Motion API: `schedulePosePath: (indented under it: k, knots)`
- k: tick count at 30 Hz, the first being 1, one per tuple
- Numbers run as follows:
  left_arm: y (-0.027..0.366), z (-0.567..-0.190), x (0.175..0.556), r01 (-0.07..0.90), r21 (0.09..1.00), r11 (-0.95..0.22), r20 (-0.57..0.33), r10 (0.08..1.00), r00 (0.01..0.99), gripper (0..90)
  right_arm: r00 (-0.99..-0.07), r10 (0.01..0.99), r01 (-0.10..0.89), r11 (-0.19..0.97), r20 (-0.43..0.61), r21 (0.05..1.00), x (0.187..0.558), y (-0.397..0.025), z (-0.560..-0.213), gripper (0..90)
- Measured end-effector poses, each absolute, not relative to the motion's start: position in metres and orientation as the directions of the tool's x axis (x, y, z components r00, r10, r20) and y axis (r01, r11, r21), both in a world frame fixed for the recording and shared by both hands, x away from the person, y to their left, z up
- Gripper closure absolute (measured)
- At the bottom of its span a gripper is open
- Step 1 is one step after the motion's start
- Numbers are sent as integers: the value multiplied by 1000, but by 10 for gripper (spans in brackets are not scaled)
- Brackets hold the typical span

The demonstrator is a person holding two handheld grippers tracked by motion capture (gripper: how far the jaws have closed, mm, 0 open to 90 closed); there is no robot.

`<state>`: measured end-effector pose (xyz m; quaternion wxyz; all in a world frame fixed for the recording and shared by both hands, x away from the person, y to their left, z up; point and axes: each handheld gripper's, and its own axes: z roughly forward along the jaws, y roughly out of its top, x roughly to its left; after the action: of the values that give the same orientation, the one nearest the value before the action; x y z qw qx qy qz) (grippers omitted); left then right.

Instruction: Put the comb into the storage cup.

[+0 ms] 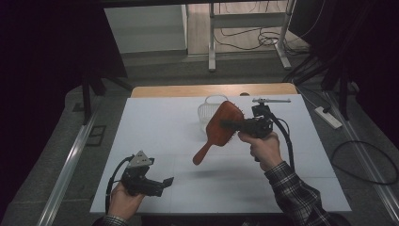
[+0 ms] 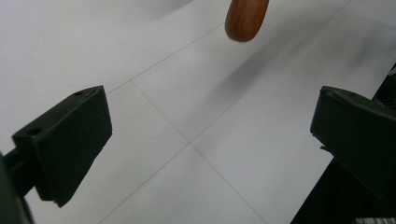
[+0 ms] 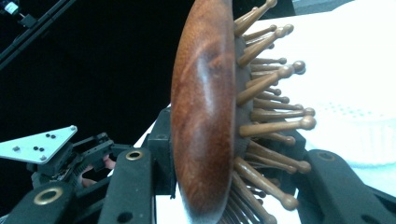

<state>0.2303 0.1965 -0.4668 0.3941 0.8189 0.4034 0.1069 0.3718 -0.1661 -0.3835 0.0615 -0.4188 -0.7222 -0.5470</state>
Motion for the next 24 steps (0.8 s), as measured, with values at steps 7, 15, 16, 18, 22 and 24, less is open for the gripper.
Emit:
schedulePosePath:
  k: [7,15,16,18,22,24]
  knots:
    - [211,-467,222,591,739,-324,-167,762,626,0,-632,542,675,35,554,737,377,-168,-381,543]
    - [220,-468,217,605,731,-315,-162,781,603,0,-621,547,677,12,562,736,384,-172,-376,543]
    - [220,-468,216,608,730,-312,-164,784,599,0,-618,547,678,8,564,735,385,-173,-375,543]
    - [221,-469,215,609,726,-321,-154,786,599,0,-616,549,677,2,565,736,387,-173,-374,543]
    - [224,-469,213,612,722,-322,-151,791,593,0,-612,559,672,-5,559,741,391,-175,-369,543]
    - [226,-469,212,613,723,-318,-153,793,590,0,-609,561,670,-13,560,742,393,-176,-367,543]
